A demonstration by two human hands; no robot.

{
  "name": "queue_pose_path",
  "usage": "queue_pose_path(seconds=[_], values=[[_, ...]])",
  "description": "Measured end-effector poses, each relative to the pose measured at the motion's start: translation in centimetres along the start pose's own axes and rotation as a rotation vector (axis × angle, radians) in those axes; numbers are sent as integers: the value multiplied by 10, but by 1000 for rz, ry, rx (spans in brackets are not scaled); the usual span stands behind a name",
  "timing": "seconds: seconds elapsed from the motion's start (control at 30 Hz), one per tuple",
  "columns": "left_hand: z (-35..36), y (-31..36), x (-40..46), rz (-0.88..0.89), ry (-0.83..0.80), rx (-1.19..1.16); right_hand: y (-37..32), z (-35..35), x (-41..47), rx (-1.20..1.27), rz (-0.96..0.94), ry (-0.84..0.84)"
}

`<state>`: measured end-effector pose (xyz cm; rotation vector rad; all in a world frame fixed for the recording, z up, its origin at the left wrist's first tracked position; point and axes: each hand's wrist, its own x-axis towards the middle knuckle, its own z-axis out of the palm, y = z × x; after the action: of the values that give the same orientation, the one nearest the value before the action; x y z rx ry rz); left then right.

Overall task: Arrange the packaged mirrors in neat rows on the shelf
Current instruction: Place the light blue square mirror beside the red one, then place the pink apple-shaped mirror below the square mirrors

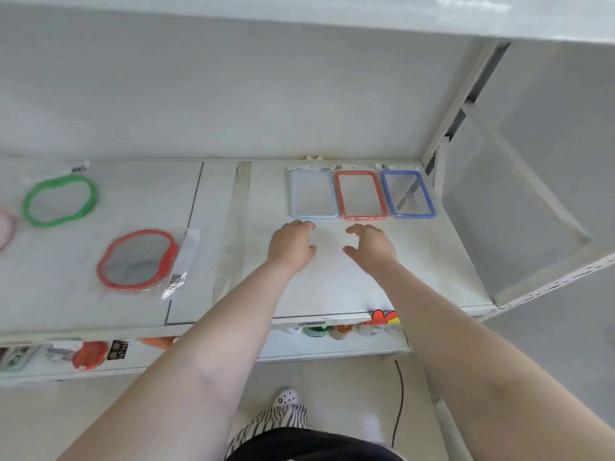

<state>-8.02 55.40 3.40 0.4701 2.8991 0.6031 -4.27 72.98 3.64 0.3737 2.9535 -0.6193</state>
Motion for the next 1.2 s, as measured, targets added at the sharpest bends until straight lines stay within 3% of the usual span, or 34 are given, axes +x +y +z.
queue_pose_path(seconds=[0.43, 0.7, 0.9, 1.2], values=[[7, -41, -201, -239, 68, 2, -50, 59, -137, -7, -240, -150], [-25, -98, -273, -331, 163, 24, -122, 95, -189, -46, -381, -202], [-49, -178, -329, -423, 175, 23, -210, 133, -219, -52, -457, -270], [-111, -352, -411, -537, 178, 57, -382, 222, -277, -60, -499, -346]])
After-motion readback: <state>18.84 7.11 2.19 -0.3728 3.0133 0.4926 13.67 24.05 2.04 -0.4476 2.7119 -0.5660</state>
